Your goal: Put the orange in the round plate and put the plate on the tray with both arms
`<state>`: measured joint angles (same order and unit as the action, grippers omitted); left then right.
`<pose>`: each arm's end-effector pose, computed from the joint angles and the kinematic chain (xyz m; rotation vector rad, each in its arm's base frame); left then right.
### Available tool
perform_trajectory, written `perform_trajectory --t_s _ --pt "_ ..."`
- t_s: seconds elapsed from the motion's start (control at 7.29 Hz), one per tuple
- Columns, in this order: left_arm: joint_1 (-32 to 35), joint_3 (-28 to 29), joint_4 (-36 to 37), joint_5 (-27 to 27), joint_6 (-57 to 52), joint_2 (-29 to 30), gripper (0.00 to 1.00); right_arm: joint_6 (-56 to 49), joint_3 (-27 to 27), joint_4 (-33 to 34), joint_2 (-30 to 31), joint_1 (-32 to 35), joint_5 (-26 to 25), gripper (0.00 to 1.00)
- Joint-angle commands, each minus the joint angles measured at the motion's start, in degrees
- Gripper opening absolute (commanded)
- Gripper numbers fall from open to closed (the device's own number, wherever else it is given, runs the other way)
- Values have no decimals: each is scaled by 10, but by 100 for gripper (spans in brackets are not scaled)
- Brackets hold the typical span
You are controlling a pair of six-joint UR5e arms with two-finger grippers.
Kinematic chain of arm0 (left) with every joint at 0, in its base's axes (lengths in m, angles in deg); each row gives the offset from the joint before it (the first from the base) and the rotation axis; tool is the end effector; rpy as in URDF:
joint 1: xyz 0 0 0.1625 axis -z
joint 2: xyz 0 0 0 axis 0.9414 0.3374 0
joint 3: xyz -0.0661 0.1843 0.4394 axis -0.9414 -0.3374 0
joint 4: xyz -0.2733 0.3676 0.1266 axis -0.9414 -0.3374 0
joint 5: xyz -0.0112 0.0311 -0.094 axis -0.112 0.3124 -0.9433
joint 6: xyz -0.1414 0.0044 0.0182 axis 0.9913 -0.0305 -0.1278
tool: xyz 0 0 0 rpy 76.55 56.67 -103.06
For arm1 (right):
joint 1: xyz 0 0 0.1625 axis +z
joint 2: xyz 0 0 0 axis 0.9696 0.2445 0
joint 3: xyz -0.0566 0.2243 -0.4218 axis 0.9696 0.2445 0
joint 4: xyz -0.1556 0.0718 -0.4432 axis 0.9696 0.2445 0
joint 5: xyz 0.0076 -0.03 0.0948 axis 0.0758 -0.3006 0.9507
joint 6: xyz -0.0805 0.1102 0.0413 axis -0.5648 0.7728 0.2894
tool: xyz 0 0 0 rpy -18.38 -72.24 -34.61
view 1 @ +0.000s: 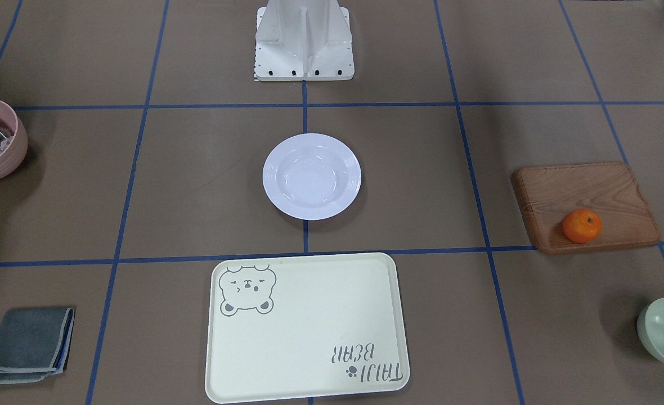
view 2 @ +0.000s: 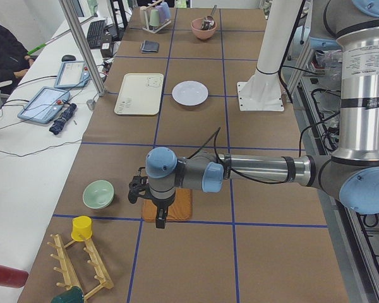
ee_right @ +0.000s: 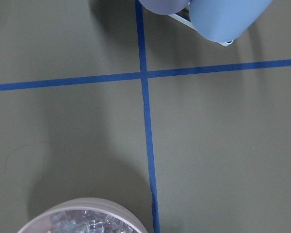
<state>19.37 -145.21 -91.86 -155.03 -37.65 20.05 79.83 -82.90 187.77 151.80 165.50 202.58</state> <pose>-0.0340 -0.5340 0.7249 0.0946 0.7408 0.0185 0.0318 -0.5388 0.6956 -0.0959 -0.7586 0.0633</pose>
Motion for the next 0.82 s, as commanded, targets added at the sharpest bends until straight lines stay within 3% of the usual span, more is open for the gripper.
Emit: perform_trajectory --t_s 0.0,0.41,0.69 --pt "0 -4 0 -2 0 -14 99 0 -4 0 -1 0 3 100" --pt "-8 -15 -24 -5 -1 24 99 2 -30 -2 -9 -5 5 100" --pt "-61 1 -22 -5 24 55 99 8 -37 -64 -8 -31 2 100"
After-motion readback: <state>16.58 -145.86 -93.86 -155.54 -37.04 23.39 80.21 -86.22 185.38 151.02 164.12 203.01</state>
